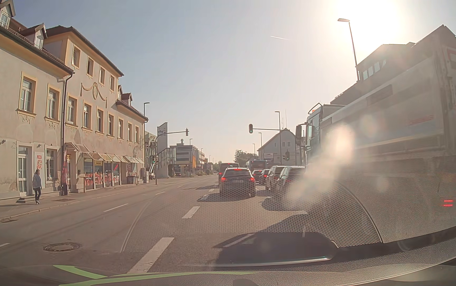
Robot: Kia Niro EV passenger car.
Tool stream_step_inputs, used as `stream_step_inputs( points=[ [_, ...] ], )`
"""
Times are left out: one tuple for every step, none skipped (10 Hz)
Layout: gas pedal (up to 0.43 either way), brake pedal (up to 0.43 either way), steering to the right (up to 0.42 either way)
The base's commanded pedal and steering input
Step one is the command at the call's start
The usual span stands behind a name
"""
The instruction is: Follow the waypoints while adhering to traffic rules and regulations
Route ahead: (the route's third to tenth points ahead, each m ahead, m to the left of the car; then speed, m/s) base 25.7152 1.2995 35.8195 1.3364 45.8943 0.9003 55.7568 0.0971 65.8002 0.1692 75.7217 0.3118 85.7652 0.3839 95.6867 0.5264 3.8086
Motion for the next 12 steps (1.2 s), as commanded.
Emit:
stream_step_inputs(
  points=[
    [0.028, 0.000, -0.001],
    [0.028, 0.000, -0.001],
    [0.028, 0.000, 0.000],
    [0.028, 0.000, 0.000],
    [0.039, 0.000, 0.000],
    [0.039, 0.000, 0.001],
    [0.039, 0.000, 0.001],
    [0.039, 0.000, 0.001],
    [0.039, 0.000, 0.001],
    [0.039, 0.000, 0.001],
    [0.039, 0.000, 0.001],
    [0.039, 0.000, 0.001]
  ],
)
